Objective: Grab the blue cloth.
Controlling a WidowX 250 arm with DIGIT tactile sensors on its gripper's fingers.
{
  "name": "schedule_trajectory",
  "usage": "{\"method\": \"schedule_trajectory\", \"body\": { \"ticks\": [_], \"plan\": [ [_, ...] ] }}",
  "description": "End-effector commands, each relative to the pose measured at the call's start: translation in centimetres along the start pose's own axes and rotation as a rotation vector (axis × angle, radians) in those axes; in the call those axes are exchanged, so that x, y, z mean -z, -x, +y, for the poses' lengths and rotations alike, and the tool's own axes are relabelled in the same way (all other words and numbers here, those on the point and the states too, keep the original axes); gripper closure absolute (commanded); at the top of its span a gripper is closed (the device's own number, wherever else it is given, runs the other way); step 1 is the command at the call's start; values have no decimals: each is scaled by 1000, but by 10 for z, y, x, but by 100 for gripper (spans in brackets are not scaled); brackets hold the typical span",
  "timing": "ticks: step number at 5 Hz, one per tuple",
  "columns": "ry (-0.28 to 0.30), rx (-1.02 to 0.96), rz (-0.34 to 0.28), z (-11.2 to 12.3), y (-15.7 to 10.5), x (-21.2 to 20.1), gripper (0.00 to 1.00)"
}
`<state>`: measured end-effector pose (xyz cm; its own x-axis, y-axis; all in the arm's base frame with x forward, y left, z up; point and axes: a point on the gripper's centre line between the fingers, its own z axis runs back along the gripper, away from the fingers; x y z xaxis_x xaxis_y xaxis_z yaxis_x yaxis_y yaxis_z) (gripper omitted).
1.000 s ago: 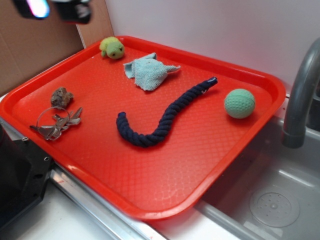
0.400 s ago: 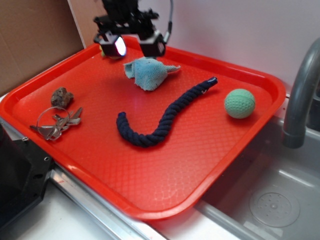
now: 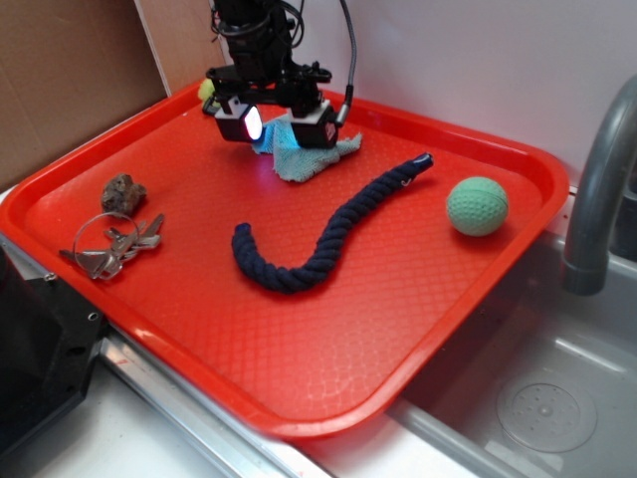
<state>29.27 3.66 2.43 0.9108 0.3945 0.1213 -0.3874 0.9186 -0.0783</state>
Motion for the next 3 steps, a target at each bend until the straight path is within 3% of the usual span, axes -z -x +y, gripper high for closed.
{"method": "schedule_trajectory", "body": {
  "ticks": [1, 3],
  "plan": [
    [-1, 19, -46, 7, -2, -14, 100],
    [-32, 130, 37, -7, 13, -44, 100]
  ]
}}
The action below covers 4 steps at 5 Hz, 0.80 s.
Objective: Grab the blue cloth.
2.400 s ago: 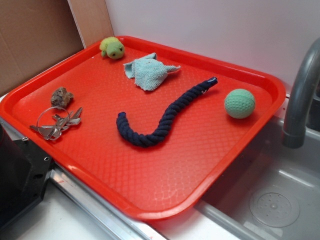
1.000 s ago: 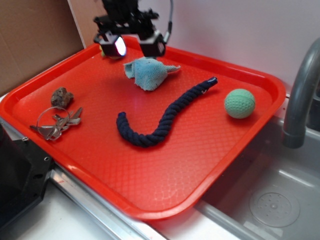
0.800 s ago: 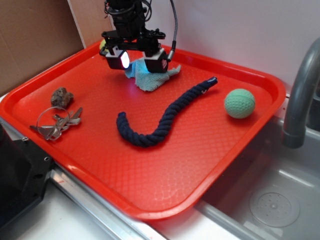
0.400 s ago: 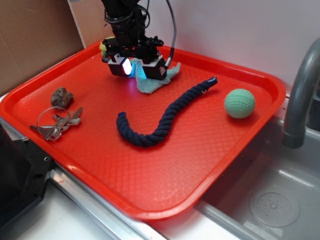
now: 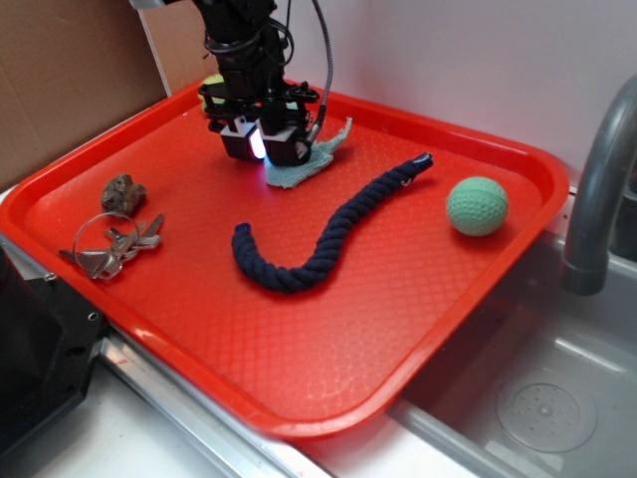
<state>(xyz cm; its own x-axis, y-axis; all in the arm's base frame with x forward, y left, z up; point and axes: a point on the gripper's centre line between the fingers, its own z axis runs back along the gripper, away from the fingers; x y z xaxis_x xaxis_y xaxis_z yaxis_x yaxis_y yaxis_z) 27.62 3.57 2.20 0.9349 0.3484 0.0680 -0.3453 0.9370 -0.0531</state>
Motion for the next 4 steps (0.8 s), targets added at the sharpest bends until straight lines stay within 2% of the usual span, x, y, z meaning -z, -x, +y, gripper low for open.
{"method": "schedule_trajectory", "body": {
  "ticks": [1, 2, 3, 4],
  "plan": [
    [-62, 126, 29, -21, 9, -94, 100],
    [-85, 124, 46, -19, 9, -111, 100],
    [-102, 143, 88, -19, 4, -100, 0],
    [-119, 141, 126, -18, 1, -84, 0]
  ]
}}
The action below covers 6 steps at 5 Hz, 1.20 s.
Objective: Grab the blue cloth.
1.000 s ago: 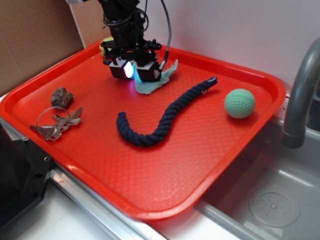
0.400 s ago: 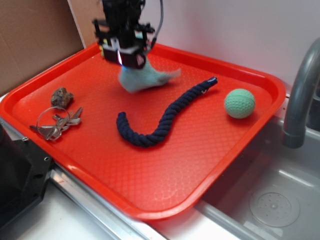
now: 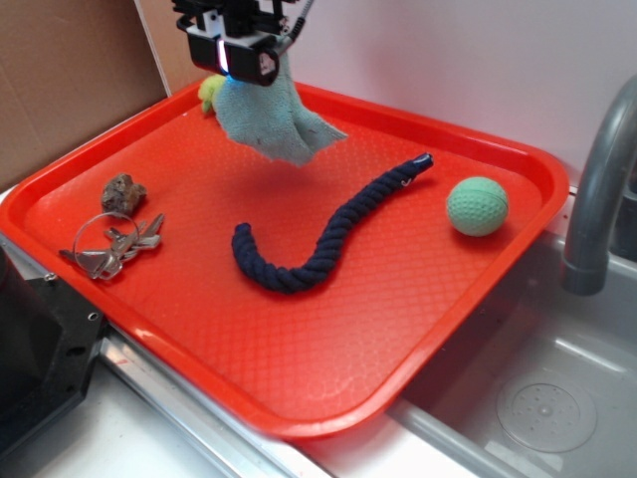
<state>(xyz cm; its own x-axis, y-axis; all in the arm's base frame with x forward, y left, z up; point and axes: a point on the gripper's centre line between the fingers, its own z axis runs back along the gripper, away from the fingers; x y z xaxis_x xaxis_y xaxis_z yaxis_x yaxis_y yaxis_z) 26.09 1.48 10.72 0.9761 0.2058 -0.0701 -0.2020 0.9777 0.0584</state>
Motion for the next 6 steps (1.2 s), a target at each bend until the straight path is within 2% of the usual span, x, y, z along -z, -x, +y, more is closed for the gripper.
{"method": "schedule_trajectory", "body": {
  "ticks": [1, 2, 3, 4, 6],
  "plan": [
    [-19, -45, -12, 12, -19, 21, 0],
    [-19, -49, -94, 21, -24, 39, 0],
    [-20, -54, -175, 19, -29, 58, 0],
    [32, -134, -197, 18, -28, 66, 0],
    [100, -116, -151, 6, -28, 79, 0]
  ]
}}
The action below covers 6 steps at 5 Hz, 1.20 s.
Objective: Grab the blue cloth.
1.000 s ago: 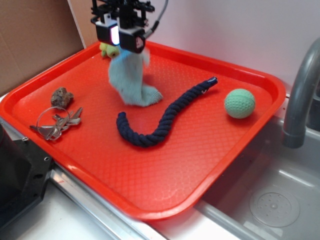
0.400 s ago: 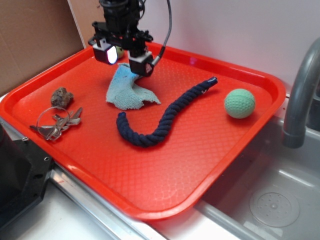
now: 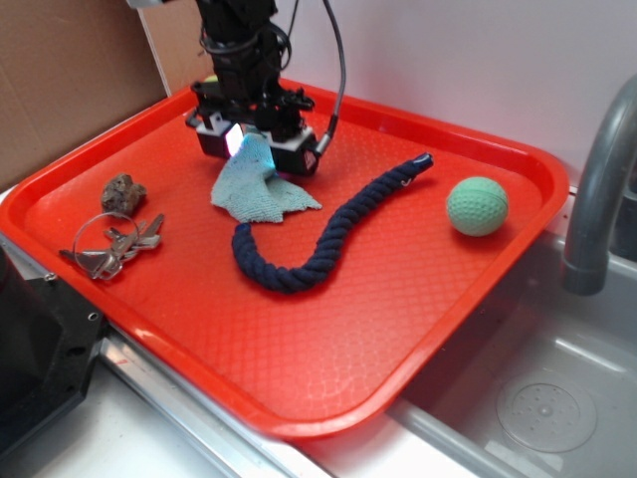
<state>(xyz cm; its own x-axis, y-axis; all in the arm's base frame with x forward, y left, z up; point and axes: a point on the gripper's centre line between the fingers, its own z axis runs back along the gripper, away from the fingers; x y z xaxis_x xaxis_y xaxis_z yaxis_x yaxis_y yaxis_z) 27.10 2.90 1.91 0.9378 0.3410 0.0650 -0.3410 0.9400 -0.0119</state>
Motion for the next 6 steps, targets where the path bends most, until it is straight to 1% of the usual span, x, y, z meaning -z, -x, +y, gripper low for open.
{"method": "schedule_trajectory", "body": {
  "ticks": [1, 2, 4, 5, 6],
  "plan": [
    [11, 34, 2, -4, -6, 0, 0],
    [-12, 27, -8, -3, -6, -1, 100],
    [-25, 30, -12, -2, -6, -3, 100],
    [-43, 38, -7, 1, -4, -17, 100],
    [-40, 57, -18, 6, 5, -67, 100]
  ]
}}
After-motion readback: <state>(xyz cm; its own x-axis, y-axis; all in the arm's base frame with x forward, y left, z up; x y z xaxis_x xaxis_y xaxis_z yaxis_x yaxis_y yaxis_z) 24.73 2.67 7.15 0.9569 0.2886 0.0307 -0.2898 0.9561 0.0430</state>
